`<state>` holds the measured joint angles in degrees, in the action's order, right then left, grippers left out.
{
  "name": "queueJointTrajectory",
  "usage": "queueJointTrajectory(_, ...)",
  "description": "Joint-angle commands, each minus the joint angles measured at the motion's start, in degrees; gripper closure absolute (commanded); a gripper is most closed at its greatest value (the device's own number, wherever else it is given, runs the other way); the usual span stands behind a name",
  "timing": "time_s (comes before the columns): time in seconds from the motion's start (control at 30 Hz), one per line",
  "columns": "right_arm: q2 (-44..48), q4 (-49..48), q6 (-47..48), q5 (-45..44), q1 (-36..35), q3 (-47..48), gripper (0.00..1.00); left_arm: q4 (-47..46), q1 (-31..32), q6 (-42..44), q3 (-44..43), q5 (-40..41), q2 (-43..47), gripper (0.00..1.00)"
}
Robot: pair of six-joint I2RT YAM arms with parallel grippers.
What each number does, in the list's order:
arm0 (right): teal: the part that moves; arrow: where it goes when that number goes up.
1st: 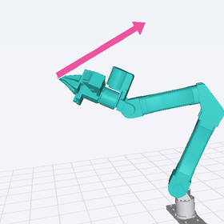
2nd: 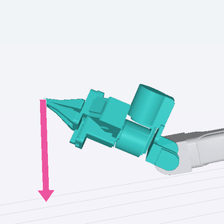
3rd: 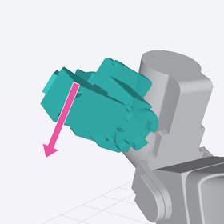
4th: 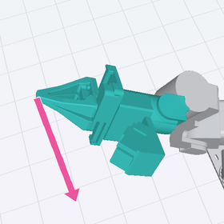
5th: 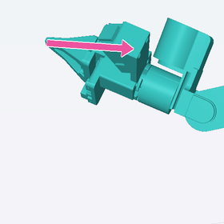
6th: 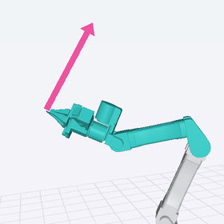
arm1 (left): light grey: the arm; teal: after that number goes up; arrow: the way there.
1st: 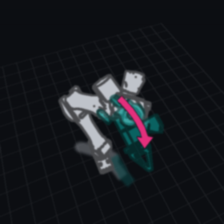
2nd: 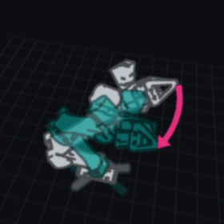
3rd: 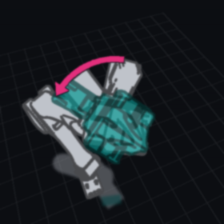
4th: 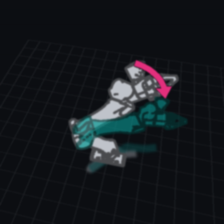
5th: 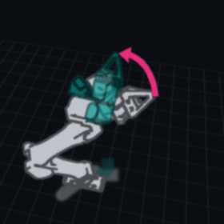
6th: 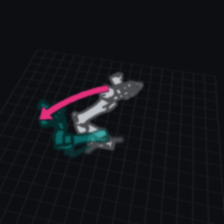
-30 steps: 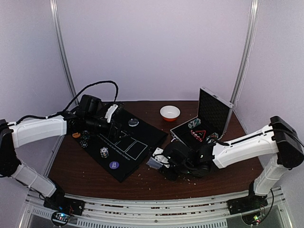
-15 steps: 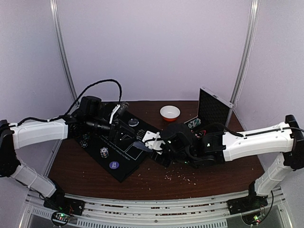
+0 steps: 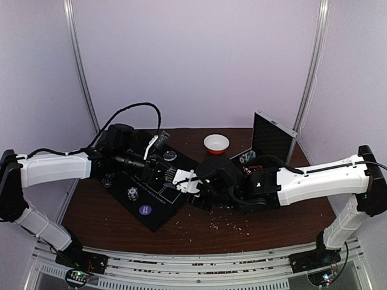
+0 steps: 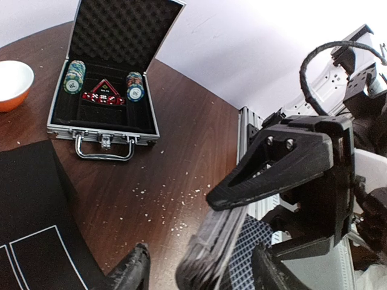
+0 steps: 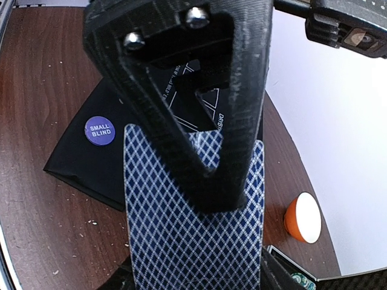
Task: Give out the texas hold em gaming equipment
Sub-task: Pass from the right arm to the left
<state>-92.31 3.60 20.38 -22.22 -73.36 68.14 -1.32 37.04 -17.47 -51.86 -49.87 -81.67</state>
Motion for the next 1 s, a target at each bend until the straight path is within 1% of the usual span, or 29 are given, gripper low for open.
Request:
queueJointTrajectory(0.0, -1.2, -1.8, 1.8, -3.9, -0.5, 2.9, 0.49, -2.9, 0.9, 2.2, 1.0, -2.2, 0.4, 0.48)
queueJointTrajectory(0.17, -1.2, -2.8, 2.8, -2.6, -0.6, 3.3, 0.49, -3.5, 0.9, 1.9, 1.0, -2.8, 0.1, 0.62)
queueJointTrajectory(0.3, -1.1, -3.5, 3.5, -1.7, -0.6, 3.4, 0.49, -4.2, 1.1, 1.8, 0.8, -4.0, -0.3, 0.80)
queueJointTrajectory(0.4, -1.3, -3.7, 3.7, -2.0, -0.6, 3.6, 0.49, -5.0, 1.5, 1.8, 0.9, -5.5, -0.2, 0.97)
queueJointTrajectory(0.43, -1.3, -3.9, 3.8, -2.1, -0.6, 3.5, 0.49, -5.2, 1.6, 1.8, 0.9, -5.9, 0.0, 1.00)
queueJointTrajectory(0.5, -1.1, -4.3, 3.9, -2.2, -0.4, 3.0, 0.47, -6.1, 1.6, 1.4, 1.3, -6.7, 0.8, 1.00)
queueJointTrajectory(0.53, -1.1, -4.4, 3.8, -2.1, -0.3, 2.7, 0.44, -6.8, 1.6, 1.1, 1.7, -6.9, 1.4, 1.00)
queueJointTrajectory(0.6, -0.7, -4.9, 3.6, -2.5, 0.1, 1.9, 0.35, -8.4, 1.6, 0.3, 2.5, -6.5, 2.8, 1.00)
queueJointTrajectory(0.63, -0.5, -5.3, 3.5, -2.8, 0.3, 1.2, 0.28, -8.8, 1.6, 0.1, 2.8, -6.1, 3.4, 1.00)
queueJointTrajectory(0.67, -0.3, -5.8, 3.4, -2.9, 0.4, 0.6, 0.18, -9.4, 1.6, -0.2, 3.0, -5.8, 4.0, 1.00)
queueJointTrajectory(0.7, 0.1, -6.3, 3.4, -2.7, 0.6, -0.1, 0.04, -9.9, 1.6, -0.8, 3.2, -5.6, 4.4, 1.00)
queueJointTrajectory(0.73, 0.4, -7.0, 3.6, -2.4, 0.9, -0.8, 0.01, -10.7, 1.6, -1.6, 3.4, -5.6, 4.7, 1.00)
queueJointTrajectory(0.97, 0.2, -9.2, 4.9, -2.1, 1.6, -3.1, 0.00, -11.3, 1.6, -3.3, 3.2, -4.9, 5.1, 1.00)
